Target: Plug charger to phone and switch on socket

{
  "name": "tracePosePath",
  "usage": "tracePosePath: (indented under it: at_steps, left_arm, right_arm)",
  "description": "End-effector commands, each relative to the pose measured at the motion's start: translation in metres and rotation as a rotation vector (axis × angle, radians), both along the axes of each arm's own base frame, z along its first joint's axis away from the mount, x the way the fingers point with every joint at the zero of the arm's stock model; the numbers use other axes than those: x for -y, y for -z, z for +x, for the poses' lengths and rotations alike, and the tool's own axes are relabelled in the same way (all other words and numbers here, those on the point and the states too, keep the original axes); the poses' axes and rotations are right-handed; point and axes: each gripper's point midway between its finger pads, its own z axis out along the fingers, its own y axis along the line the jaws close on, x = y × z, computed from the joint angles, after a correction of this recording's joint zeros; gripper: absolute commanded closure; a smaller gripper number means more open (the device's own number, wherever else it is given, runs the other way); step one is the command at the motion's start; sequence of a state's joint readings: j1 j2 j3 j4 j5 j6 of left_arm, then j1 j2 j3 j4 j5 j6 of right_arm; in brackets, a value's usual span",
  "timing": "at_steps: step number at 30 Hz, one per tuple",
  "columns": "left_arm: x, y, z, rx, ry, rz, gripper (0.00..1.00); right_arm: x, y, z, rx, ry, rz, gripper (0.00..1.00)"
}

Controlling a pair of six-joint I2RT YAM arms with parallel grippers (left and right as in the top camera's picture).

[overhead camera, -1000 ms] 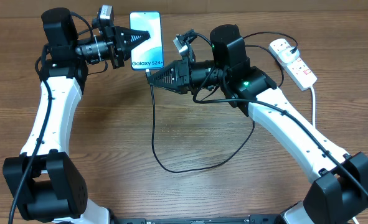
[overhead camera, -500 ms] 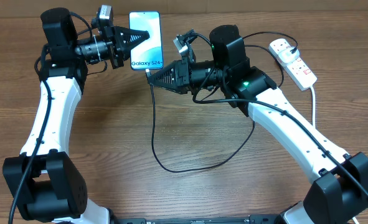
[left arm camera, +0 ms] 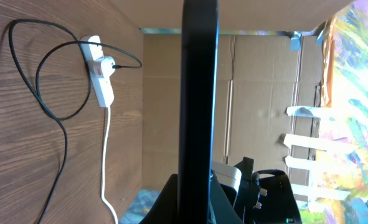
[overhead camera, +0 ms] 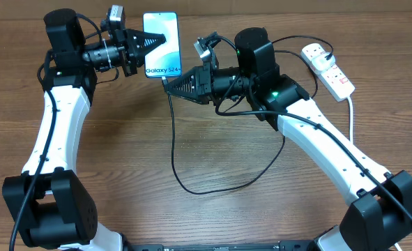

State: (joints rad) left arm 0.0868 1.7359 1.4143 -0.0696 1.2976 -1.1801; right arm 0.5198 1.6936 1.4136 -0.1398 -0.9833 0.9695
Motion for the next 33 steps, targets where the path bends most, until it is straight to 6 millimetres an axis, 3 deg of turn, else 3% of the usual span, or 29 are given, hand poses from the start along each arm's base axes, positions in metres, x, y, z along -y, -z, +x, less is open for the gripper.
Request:
tracePosePath:
  at_steps: [1, 19, 25, 33]
  left_arm:
    - [0.007, -0.013, -0.011, 0.044, 0.069, -0.017, 0.96]
    - [0.014, -0.013, -0.017, 0.008, 0.098, -0.034, 0.96]
    - [0.015, -0.014, -0.019, 0.050, 0.117, -0.027, 0.96]
    - [0.008, -0.014, -0.015, 0.050, 0.091, -0.022, 0.96]
  right_arm:
    - [-0.001, 0.000, 0.013, 0.004, 0.063, -0.007, 0.96]
    - [-0.004, 0.003, 0.025, 0.029, 0.149, -0.031, 0.96]
    - [-0.005, 0.002, 0.019, 0.021, 0.116, -0.022, 0.96]
    - [0.006, 0.013, 0.021, -0.036, 0.117, -0.052, 0.96]
